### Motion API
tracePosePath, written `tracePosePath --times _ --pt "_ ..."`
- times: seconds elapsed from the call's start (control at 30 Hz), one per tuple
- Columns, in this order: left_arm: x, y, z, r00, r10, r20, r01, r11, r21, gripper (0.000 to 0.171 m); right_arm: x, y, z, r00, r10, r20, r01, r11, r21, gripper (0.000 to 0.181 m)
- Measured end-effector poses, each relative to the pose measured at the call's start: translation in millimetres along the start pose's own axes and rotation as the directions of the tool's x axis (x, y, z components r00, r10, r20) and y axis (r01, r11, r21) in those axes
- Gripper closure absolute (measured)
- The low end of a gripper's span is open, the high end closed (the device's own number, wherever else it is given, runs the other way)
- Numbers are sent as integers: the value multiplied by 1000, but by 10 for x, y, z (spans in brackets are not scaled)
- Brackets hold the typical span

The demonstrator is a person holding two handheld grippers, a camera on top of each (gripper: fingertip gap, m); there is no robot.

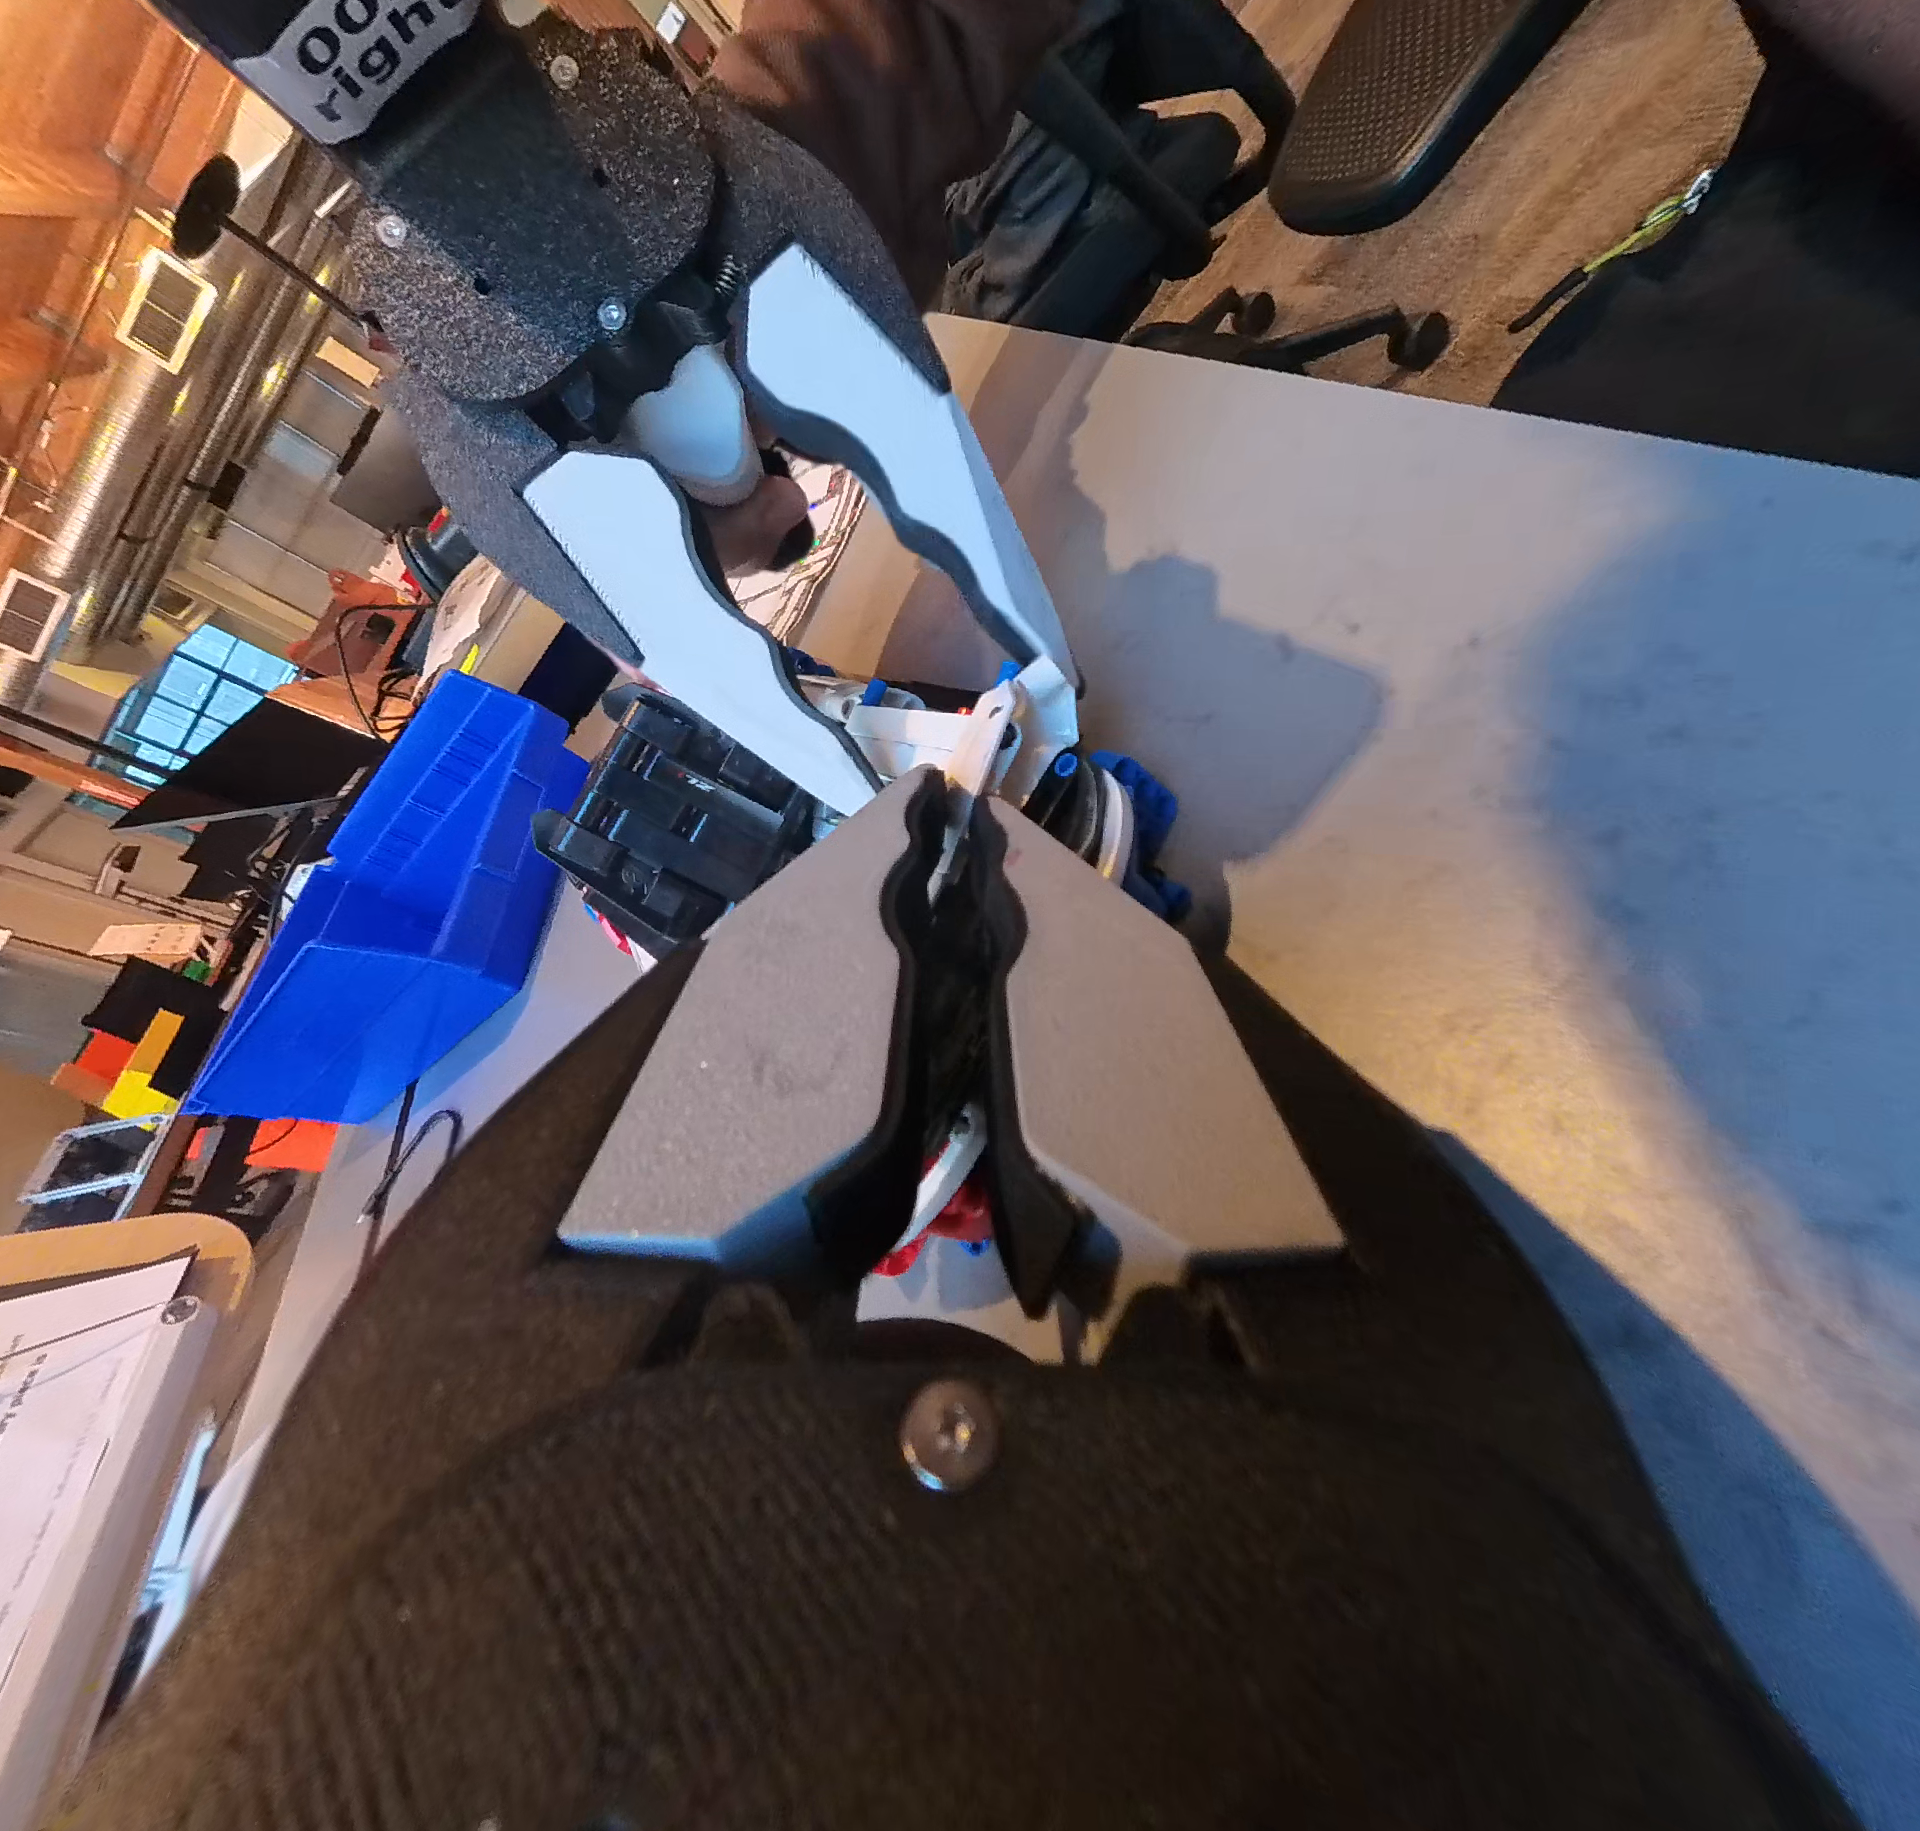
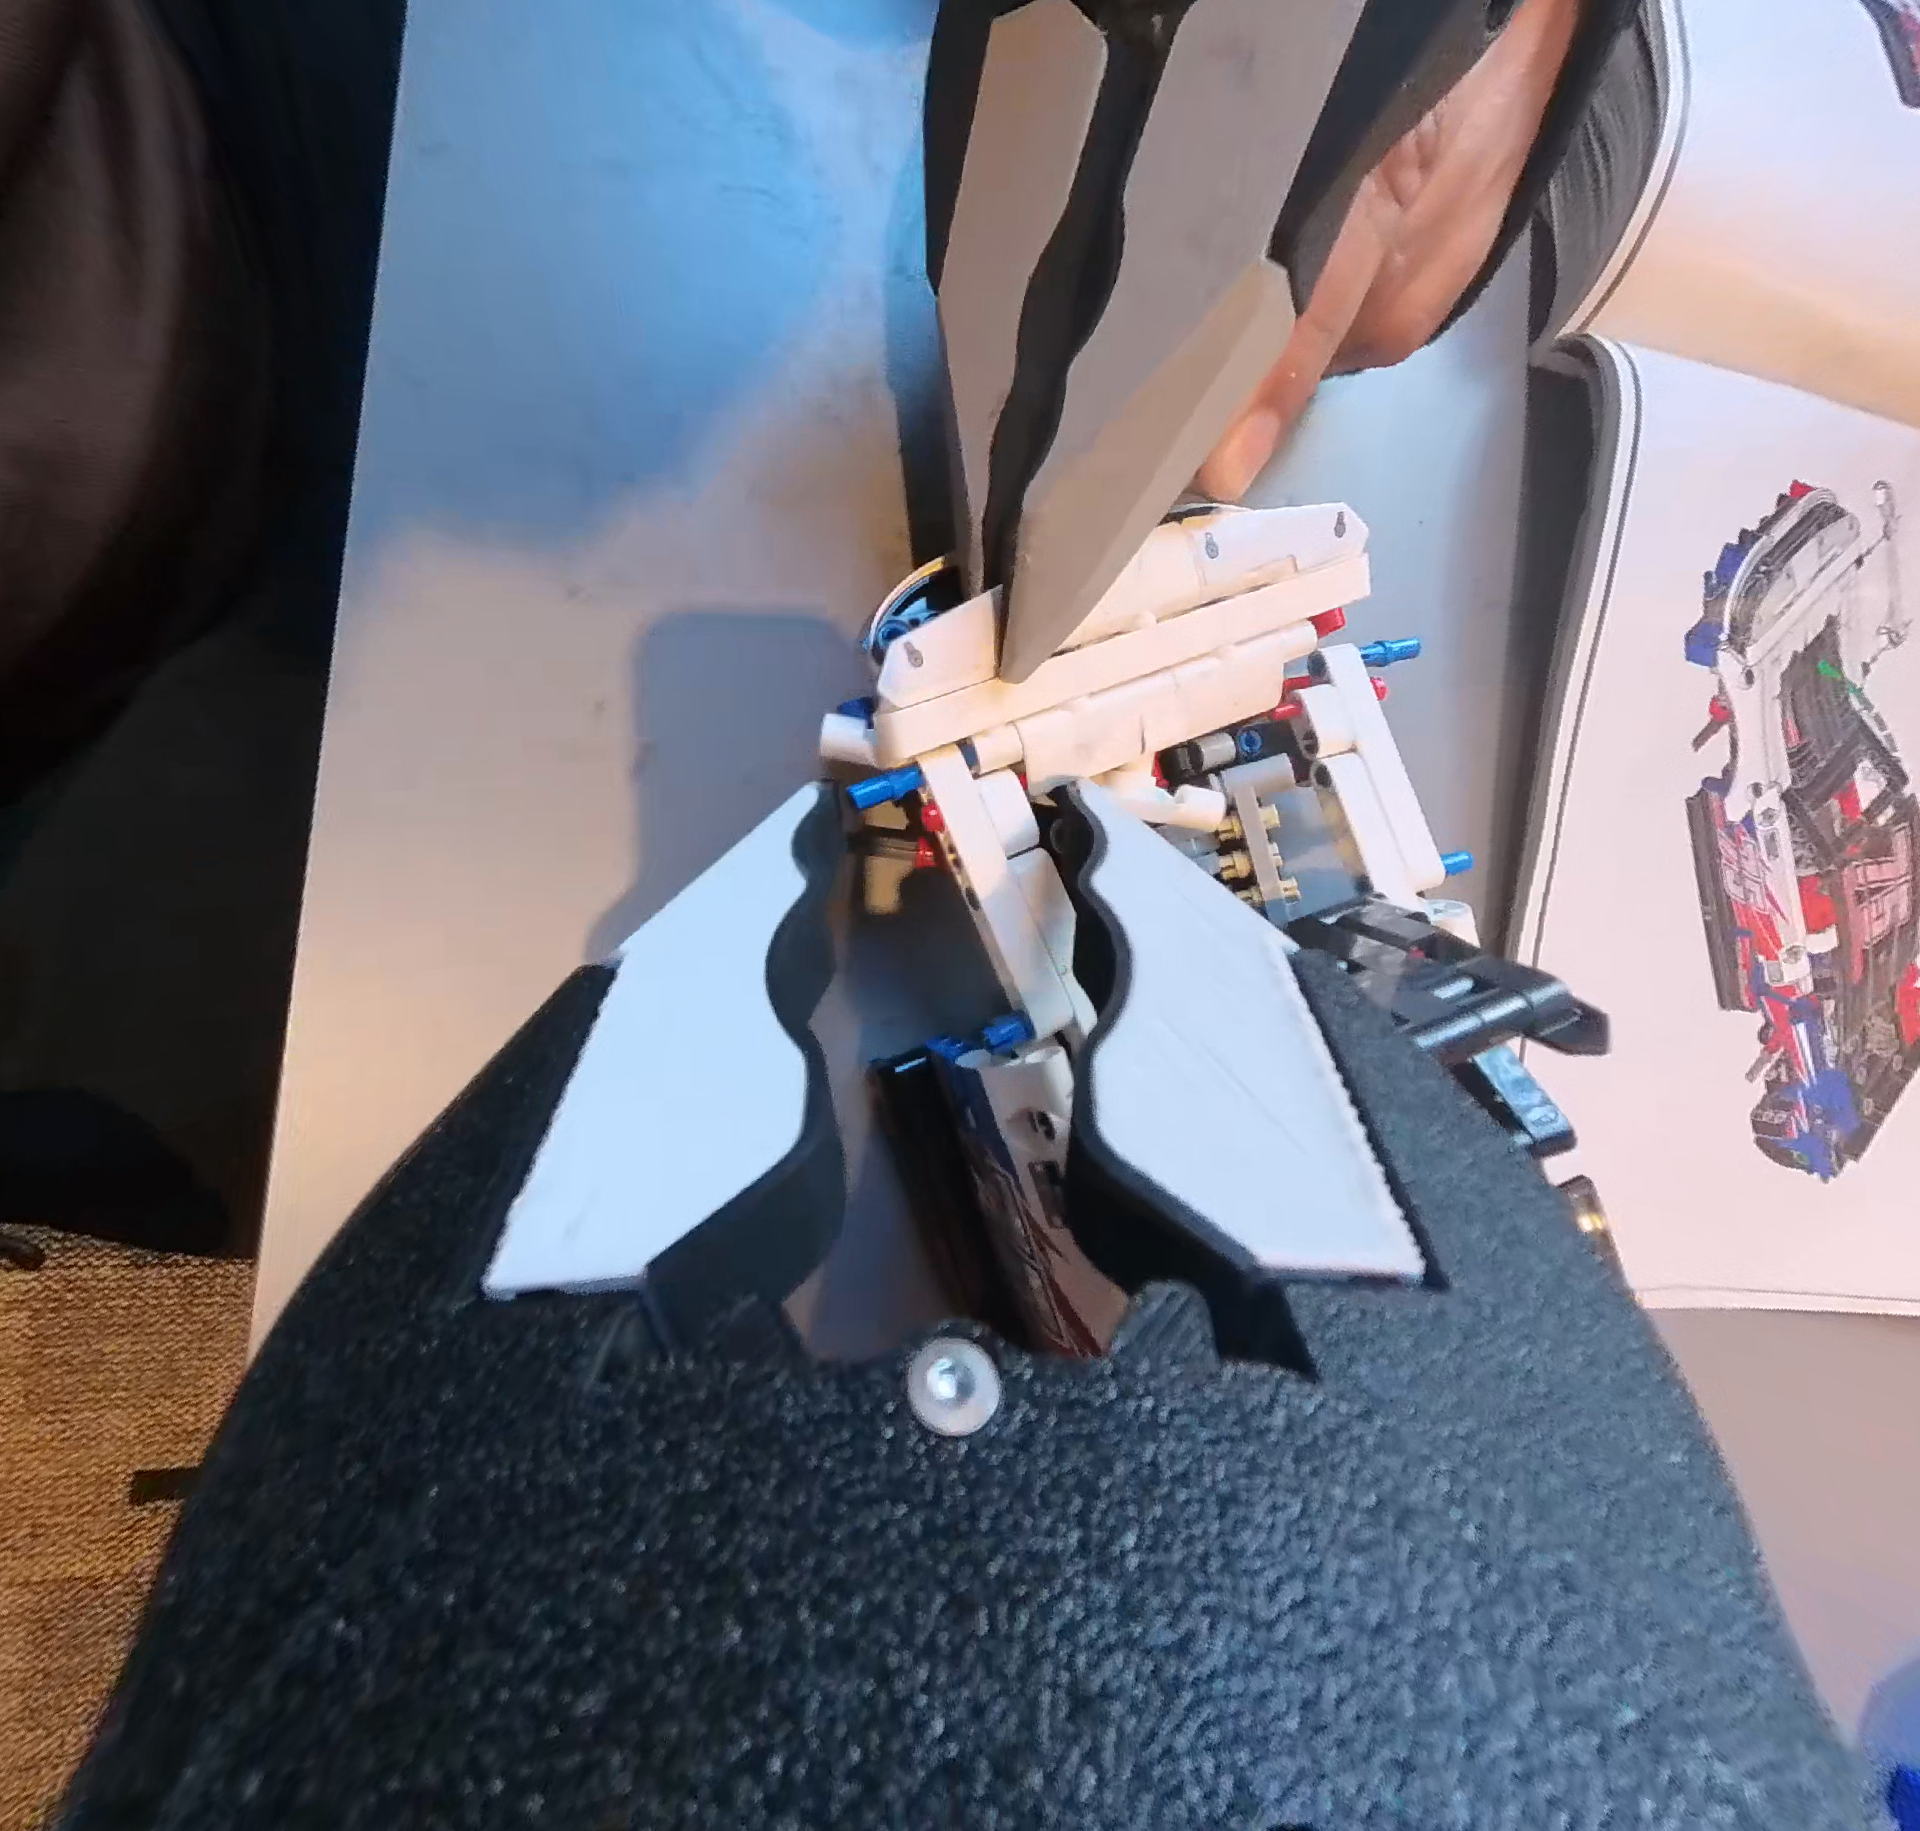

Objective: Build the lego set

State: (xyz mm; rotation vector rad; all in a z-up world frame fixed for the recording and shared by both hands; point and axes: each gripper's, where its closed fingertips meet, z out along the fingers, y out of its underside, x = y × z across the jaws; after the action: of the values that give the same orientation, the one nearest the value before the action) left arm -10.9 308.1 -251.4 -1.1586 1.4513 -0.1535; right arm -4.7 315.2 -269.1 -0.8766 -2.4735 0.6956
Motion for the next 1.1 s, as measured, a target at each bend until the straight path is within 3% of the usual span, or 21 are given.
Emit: tracePosePath --times 0.27,0.37,0.43,0.57,0.7,0.77,0.83,0.93,1.0,1.1 --pt "-18 -12 6 999 23 32 -23 1000 0 168 8 -12 4 1000 10 -18 -9 999 33 141" --pt "-46 -28 -9 998 -32 46 33 999 -18 167 31 -8 8 998 14 -62 -11 999 46 143" --pt "-55 -77 -63 997 -62 40 63 998 -9 138 38 -6 8 996 20 -84 -15 998 58 142" --pt "-156 -266 -237 980 -199 26 198 980 38 117 35 -3 -26 991 47 -123 -38 997 69 135" --pt "-325 -51 -361 953 -301 30 303 946 -113 121 49 -19 -190 964 132 -230 -109 988 113 126" --pt "-318 65 -330 926 -375 -53 358 911 -204 113 46 -47 -307 928 258 -270 -212 959 189 149" --pt "-292 170 -280 915 -373 -155 321 904 -282 118 44 -4 -357 850 458 -260 -395 881 259 163" --pt "-291 271 -229 905 -317 -284 209 913 -350 122 -105 -50 -303 679 733 -38 -674 643 365 156" --pt "-216 242 -218 864 -324 -386 179 913 -366 120 -185 -55 -234 563 822 88 -780 493 386 154" --pt "-133 300 -183 825 -324 -463 136 909 -394 120 -214 -37 -165 475 867 150 -828 383 409 157"
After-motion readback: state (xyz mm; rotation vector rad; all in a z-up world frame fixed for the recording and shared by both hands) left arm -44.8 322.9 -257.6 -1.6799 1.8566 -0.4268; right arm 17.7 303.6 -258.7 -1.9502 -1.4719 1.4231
